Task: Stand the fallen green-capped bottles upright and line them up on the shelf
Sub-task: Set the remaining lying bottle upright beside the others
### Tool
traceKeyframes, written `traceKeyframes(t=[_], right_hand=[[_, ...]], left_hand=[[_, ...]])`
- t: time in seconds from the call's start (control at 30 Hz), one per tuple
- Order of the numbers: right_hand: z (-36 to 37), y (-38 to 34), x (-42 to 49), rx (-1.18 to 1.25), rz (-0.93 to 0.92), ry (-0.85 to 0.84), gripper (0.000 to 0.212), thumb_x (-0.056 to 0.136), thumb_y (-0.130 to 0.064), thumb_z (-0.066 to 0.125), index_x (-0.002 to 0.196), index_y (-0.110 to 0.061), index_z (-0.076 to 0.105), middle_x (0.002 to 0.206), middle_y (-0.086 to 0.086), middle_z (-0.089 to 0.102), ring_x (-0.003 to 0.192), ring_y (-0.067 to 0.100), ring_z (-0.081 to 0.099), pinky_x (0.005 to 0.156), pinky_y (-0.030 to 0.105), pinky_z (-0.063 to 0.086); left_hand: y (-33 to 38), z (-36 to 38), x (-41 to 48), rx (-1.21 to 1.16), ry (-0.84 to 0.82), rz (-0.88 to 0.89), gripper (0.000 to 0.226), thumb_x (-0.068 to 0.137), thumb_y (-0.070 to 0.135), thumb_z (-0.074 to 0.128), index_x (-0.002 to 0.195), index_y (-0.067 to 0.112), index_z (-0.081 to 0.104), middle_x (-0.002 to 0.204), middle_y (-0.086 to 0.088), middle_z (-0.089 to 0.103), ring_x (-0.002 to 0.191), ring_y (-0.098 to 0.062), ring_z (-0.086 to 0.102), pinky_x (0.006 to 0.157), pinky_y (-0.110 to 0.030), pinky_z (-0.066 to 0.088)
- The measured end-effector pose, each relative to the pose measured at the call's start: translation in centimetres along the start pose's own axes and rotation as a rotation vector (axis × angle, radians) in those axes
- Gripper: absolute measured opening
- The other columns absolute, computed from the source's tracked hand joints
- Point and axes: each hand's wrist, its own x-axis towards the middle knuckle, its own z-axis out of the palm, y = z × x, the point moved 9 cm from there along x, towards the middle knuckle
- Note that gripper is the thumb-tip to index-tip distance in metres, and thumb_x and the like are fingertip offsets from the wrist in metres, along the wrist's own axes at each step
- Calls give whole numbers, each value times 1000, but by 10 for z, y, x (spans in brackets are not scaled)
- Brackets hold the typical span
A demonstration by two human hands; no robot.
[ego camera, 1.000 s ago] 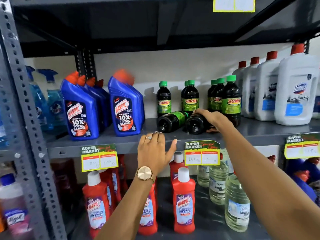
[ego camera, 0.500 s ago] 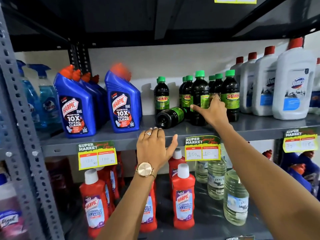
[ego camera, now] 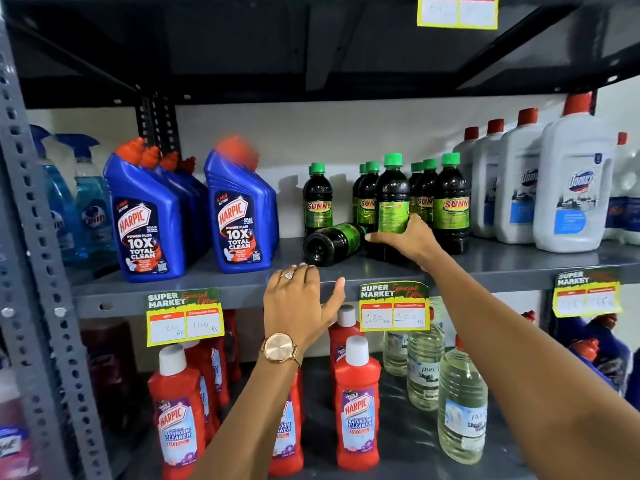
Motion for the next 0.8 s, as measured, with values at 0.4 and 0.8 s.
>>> traceKeyframes(t=[0.4,0.8], right_hand=[[-2,2,0,-10,17,36,111,68,-46,80,149,2,20,145,24,41,134,39,41,109,45,37],[-8,5,0,-42,39,60,84,61,-39,88,124,-1,47,125,19,59,113,35,58,96,46,50]], left_hand=[[-1,1,-1,-7,-27,-15,56,88,52,41,86,6,73,87,-8,76,83,-25,70,80,-35,53],[1,1,2,7,-68,0,58,88,54,37,87,8,73,86,-6,75,80,-23,70,76,-34,53]])
